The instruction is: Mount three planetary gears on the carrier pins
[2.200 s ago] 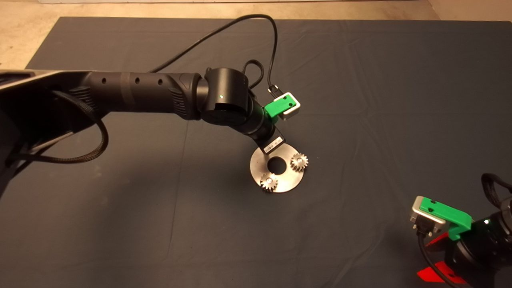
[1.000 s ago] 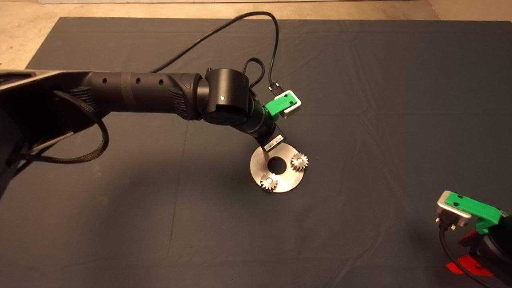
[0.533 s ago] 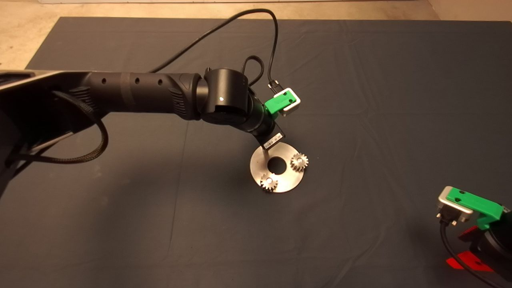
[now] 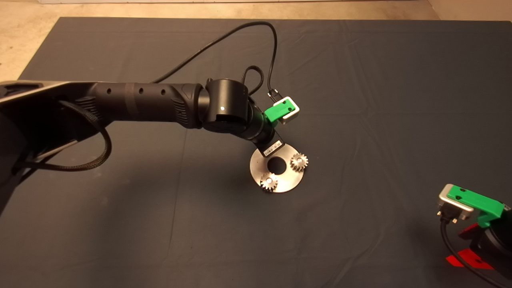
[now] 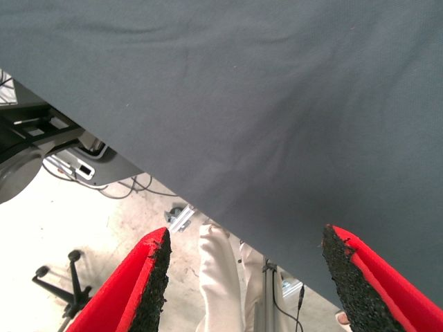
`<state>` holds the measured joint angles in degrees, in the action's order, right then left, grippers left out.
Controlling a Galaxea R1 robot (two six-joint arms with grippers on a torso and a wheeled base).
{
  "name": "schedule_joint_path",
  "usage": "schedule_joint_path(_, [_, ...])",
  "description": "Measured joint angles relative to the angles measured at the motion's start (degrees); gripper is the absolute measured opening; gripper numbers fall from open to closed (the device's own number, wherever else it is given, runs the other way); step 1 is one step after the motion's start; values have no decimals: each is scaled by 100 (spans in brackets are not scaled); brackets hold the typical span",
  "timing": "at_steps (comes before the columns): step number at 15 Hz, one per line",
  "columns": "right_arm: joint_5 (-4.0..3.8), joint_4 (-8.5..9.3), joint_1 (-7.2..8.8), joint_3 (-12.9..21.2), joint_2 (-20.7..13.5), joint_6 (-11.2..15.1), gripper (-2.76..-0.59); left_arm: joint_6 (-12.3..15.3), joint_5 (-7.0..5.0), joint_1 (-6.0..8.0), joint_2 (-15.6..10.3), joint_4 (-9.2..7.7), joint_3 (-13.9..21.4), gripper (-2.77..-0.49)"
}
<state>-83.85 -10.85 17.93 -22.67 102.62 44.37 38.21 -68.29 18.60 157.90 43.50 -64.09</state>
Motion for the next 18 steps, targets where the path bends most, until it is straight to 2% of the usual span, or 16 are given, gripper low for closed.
schedule_joint_path(4, [-2,2,98,0,2,0,-175,0,0,0,-16,0,0,-262])
schedule_joint_path(14, [0,5,98,0,2,-1,-175,0,0,-6,-49,0,20,-262])
schedule_joint_path(18, [2,5,98,0,4,-1,-175,2,0,-6,-116,2,152,-262])
